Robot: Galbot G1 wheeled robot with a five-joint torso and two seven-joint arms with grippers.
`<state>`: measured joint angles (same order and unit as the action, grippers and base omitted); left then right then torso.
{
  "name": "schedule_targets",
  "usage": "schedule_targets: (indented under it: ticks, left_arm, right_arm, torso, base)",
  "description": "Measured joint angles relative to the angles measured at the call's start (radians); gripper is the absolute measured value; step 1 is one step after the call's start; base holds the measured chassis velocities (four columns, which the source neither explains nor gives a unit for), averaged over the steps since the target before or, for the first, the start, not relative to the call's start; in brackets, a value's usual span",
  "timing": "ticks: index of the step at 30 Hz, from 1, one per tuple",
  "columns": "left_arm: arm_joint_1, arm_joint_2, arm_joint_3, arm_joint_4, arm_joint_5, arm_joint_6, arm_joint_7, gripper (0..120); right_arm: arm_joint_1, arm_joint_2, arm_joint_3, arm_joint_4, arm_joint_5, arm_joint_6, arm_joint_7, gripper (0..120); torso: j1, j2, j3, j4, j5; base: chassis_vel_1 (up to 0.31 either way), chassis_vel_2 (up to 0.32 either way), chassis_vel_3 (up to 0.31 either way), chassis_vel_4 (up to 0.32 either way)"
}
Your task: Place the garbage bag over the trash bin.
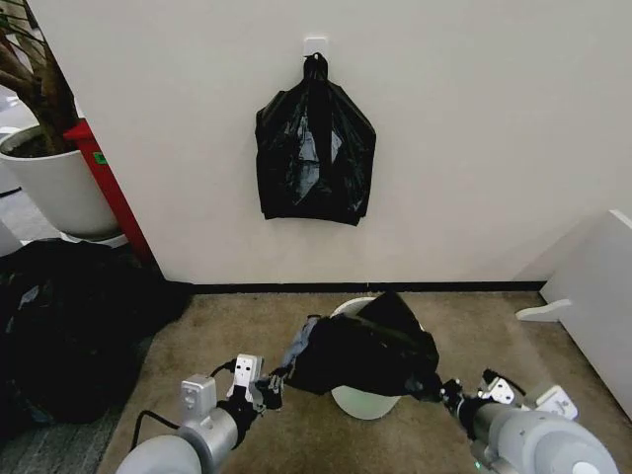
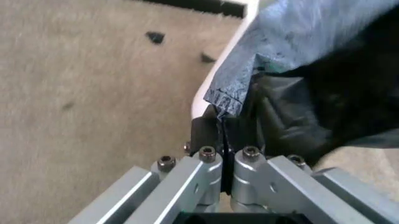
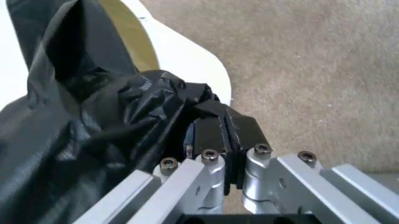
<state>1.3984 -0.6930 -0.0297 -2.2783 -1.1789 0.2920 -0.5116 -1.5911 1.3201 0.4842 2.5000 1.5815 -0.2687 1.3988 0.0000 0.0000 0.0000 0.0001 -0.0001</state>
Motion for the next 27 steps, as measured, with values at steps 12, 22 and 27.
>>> schedule_targets:
  ticks: [12,22,27]
  left_arm:
    - [-0.051,-0.046,0.074,0.156,0.087,0.004,0.045,0]
    - [-0.019,-0.048,0.094,0.171,0.239,-0.015,0.11,0]
    - [-0.046,-0.054,0.11,0.182,0.296,-0.031,0.143,0]
  right_arm:
    - [0.017,0.002,0.022,0.0,0.008,0.024,0.013,0]
    - [-0.02,0.064,0.04,-0.044,-0.015,-0.022,0.002,0]
    - [0.016,0.065,0.085,-0.091,-0.033,-0.036,-0.033,0]
  torso:
    - [0.0,0.0,0.0,-0.0001,0.0]
    - [0.0,0.0,0.0,-0.0002,0.0001]
    - [0.0,0.0,0.0,-0.0001,0.0001]
  base:
    - [0.0,0.0,0.0,0.0]
    - [0.0,0.0,0.0,0.0]
    - [0.0,0.0,0.0,0.0]
